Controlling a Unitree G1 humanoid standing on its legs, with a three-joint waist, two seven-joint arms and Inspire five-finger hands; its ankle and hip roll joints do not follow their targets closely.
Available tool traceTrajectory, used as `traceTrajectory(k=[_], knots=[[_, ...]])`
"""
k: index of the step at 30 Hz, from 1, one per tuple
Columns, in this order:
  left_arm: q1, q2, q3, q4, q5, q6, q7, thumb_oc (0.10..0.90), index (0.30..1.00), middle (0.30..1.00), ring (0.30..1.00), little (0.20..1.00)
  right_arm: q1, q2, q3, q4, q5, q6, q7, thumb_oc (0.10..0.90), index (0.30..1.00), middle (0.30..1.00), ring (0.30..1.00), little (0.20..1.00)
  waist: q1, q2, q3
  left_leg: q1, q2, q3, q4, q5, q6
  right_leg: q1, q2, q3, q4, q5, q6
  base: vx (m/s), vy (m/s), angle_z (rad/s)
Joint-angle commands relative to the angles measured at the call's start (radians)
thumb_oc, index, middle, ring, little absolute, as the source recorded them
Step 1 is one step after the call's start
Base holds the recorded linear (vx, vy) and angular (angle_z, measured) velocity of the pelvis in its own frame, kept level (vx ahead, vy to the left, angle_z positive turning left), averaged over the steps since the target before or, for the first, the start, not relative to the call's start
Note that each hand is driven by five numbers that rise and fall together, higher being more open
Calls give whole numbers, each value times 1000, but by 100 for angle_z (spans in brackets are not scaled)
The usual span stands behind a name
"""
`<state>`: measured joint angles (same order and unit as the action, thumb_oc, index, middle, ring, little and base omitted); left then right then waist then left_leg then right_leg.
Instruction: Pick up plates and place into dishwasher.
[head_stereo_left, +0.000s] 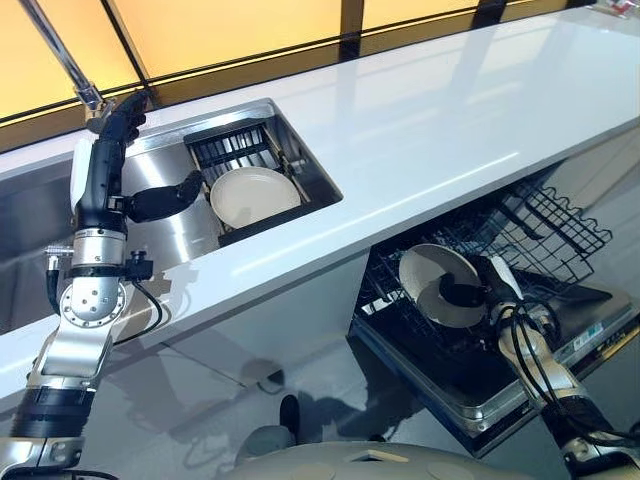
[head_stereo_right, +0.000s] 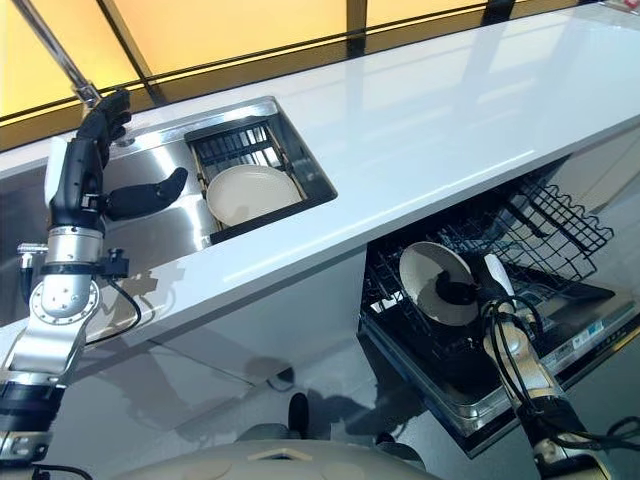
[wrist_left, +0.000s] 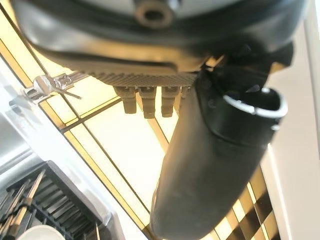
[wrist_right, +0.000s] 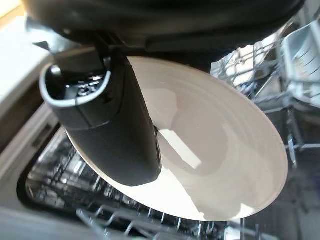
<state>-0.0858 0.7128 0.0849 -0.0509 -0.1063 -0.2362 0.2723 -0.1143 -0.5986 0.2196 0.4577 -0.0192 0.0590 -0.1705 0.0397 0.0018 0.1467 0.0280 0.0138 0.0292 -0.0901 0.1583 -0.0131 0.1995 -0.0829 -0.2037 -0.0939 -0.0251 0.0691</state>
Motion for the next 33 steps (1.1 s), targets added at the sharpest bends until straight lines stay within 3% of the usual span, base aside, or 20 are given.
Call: traceTrajectory(k=[1,11,19,20,21,33], knots=[[-169,43,-9,-81,-5,-53,18,800,900,900,900,900,-210,-14,30,-9,48,-39,-48,100,300,300,300,200,24,-16,-45,112,-33,-24,3,-175,-17,-47,-19,-11,7,68,42,53,0,8],[-249,17,-58,-84,-12,-50,19,800,900,900,900,900,-356,38,150,111,-6,42,-42,100,300,300,300,200,54,-17,-50,109,-35,-39,3,-165,-18,-43,-25,-26,7,73,36,10,0,3],[-280,6,-82,-63,-24,-59,1,800,900,900,900,900,-449,78,195,159,39,80,-22,100,300,300,300,200,73,-19,-51,106,-35,-52,3,-160,-21,-38,-26,-36,7,72,32,2,2,6],[-285,7,-83,-62,-27,-58,-1,800,900,900,900,900,-454,82,201,168,40,80,-16,188,375,375,375,288,75,-20,-53,105,-35,-52,3,-160,-21,-38,-27,-38,7,72,32,-1,11,6],[-288,7,-84,-61,-28,-59,-3,800,900,900,900,900,-456,85,207,172,44,84,-12,800,900,900,900,900,76,-20,-54,105,-34,-52,3,-160,-22,-37,-28,-40,7,71,32,0,12,5],[-298,11,-82,-71,-42,-49,-13,800,900,900,900,900,-402,124,207,187,100,85,8,800,900,900,900,900,70,-16,-56,114,-31,-43,3,-164,-21,-31,-24,-35,7,67,29,0,1,0]])
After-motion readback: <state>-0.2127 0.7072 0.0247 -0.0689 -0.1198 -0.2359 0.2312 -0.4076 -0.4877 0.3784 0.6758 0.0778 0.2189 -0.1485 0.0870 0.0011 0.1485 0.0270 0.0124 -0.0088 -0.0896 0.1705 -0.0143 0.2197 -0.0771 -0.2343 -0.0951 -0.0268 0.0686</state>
